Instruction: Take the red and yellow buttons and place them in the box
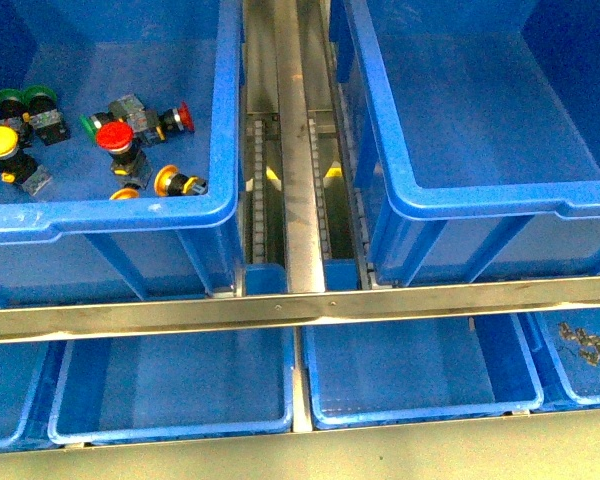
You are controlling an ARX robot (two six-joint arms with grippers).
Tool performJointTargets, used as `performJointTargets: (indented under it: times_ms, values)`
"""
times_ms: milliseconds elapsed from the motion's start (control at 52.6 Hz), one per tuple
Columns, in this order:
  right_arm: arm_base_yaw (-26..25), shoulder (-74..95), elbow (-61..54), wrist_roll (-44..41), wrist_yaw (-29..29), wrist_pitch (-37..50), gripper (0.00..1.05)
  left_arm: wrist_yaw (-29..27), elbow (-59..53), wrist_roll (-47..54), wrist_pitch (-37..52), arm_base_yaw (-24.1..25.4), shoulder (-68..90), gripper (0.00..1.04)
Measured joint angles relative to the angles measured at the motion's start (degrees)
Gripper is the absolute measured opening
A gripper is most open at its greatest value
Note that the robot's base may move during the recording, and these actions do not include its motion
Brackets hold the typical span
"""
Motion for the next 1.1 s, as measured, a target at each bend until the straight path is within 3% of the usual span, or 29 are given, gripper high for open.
performJointTargets:
  times_ms: [1102]
  values:
    - [0.00,0.00,0.00,0.00,0.00,0.00,0.99,0.00,0.00,0.00,0.00,0.00,0.00,0.97]
